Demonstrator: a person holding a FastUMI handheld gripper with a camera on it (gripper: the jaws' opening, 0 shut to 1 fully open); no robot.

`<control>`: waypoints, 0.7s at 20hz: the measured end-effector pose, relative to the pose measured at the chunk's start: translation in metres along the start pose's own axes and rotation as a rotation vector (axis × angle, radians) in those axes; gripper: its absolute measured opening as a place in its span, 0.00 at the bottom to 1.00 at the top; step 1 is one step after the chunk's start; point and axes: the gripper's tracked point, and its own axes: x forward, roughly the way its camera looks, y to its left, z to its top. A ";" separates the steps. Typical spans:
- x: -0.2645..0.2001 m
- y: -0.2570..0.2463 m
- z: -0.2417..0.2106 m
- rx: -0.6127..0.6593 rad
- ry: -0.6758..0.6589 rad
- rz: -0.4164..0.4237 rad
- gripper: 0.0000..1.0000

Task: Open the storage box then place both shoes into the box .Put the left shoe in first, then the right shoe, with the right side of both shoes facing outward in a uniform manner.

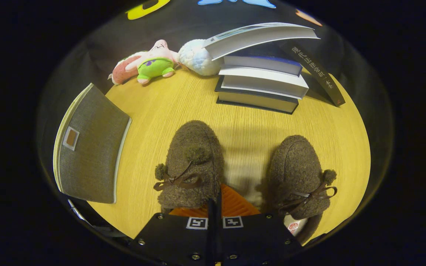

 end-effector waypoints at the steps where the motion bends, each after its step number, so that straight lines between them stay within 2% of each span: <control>1: -0.007 0.004 0.005 0.012 -0.003 0.008 0.00; 9: -0.082 0.042 0.064 0.026 -0.111 0.032 0.00; 14: -0.123 0.093 0.093 0.000 -0.173 0.116 0.00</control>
